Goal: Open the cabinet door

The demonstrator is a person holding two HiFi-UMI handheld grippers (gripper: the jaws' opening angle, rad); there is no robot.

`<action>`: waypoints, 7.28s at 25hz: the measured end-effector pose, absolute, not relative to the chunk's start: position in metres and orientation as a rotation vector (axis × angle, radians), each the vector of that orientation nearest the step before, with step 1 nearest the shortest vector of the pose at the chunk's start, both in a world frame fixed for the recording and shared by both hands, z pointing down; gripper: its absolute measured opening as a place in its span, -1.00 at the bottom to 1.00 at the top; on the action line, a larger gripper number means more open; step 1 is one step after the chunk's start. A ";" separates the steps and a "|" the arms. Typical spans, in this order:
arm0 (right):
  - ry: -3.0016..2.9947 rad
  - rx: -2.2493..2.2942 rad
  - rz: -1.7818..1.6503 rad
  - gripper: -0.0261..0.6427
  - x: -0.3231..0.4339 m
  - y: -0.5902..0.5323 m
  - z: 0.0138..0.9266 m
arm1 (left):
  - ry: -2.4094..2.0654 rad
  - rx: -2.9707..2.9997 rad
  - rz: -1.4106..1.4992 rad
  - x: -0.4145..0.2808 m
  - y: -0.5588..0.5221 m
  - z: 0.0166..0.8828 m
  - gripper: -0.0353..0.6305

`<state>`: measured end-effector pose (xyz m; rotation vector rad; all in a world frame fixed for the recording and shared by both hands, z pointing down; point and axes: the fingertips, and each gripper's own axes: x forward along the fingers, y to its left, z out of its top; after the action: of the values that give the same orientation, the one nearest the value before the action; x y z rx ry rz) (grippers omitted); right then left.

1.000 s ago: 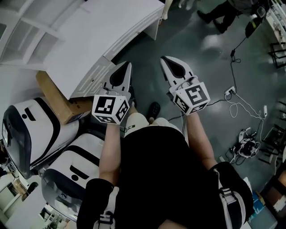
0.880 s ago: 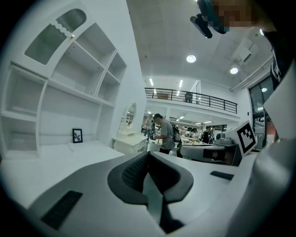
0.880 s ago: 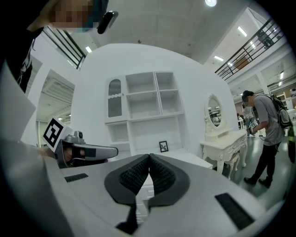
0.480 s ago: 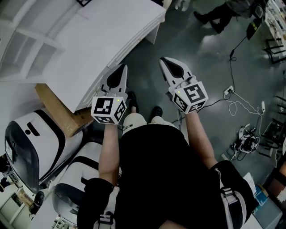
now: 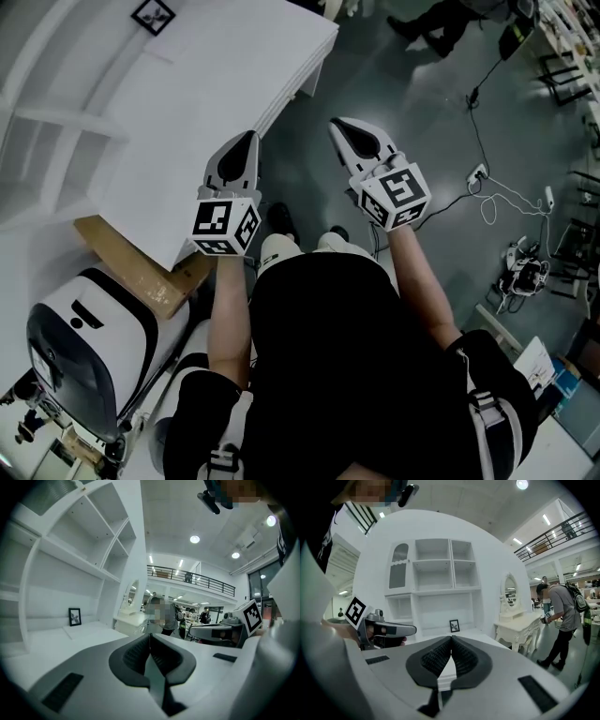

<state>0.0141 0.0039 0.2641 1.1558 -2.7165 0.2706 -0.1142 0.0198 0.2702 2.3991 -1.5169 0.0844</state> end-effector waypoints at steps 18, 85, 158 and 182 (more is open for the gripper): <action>-2.554 1.294 0.394 -0.86 -0.020 -0.036 0.330 | -1.268 2.451 0.196 -0.132 -0.025 0.326 -0.82; -2.366 0.851 0.496 -0.47 -0.037 -0.210 0.654 | -1.436 2.095 0.278 -0.098 -0.109 0.503 -0.82; -2.208 0.777 0.440 -0.65 0.033 -0.170 0.705 | -1.393 2.121 0.311 -0.085 -0.082 0.489 -0.82; -2.145 0.811 0.462 -0.65 0.114 -0.114 0.704 | -1.297 2.209 0.344 -0.048 -0.076 0.472 -0.82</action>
<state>0.1139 -0.1135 0.7043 0.8109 -2.1446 0.4617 -0.0480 -0.0758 0.4718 2.2095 -1.2966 0.3442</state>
